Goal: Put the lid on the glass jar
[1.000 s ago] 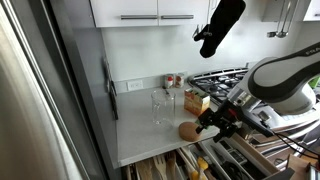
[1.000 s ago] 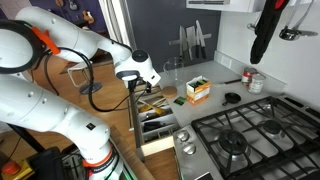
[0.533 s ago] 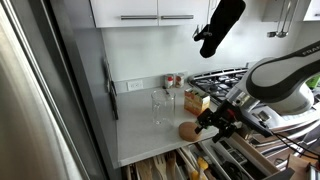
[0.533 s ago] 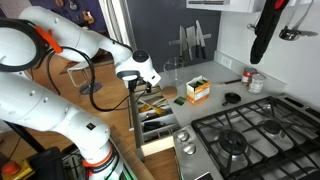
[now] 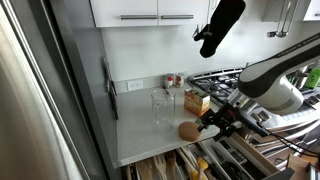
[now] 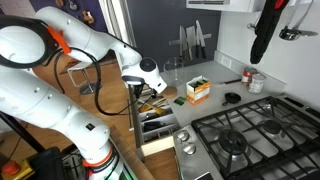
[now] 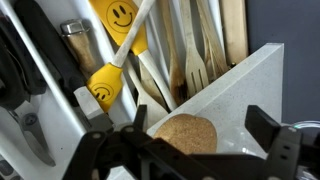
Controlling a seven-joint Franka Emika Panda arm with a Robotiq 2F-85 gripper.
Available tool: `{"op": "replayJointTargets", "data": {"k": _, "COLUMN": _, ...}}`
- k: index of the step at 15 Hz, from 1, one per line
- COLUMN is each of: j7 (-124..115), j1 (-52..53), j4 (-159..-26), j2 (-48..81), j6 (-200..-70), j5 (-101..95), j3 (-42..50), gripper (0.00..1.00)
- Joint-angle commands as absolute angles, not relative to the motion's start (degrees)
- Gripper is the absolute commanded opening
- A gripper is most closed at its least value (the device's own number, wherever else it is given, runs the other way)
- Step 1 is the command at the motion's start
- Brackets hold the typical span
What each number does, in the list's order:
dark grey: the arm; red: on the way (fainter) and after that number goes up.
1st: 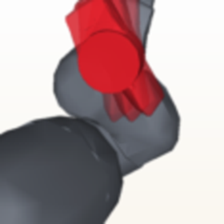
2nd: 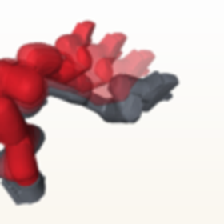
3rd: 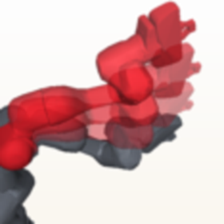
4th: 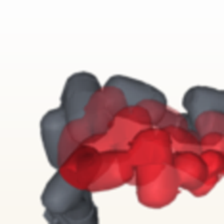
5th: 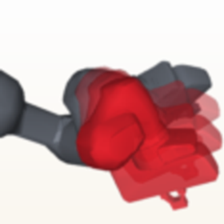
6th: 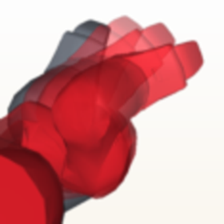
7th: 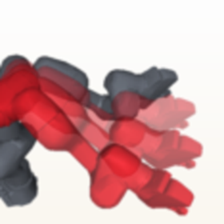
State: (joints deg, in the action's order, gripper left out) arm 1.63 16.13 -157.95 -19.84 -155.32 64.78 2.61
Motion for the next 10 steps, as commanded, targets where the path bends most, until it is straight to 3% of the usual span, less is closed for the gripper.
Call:
{"op": "replayJointTargets", "data": {"k": 1, "j7": 15.85, "j1": 17.94, "j4": -157.22, "j2": -17.36, "j6": -150.69, "j5": 75.39, "j3": 8.42, "gripper": 1.0}}
{"op": "replayJointTargets", "data": {"k": 7, "j7": 35.64, "j1": 17.51, "j4": -156.28, "j2": -11.11, "j6": -140.26, "j5": 91.27, "j3": 13.1, "gripper": 1.0}}
{"op": "replayJointTargets", "data": {"k": 8, "j7": 38.85, "j1": 11.41, "j4": -155.93, "j2": -9.59, "j6": -137.77, "j5": 94.97, "j3": 7.54, "gripper": 1.0}}
{"op": "replayJointTargets", "data": {"k": 10, "j7": 45.15, "j1": 9.14, "j4": -155.28, "j2": -6.96, "j6": -135.72, "j5": 101.32, "j3": 5.75, "gripper": 1.0}}
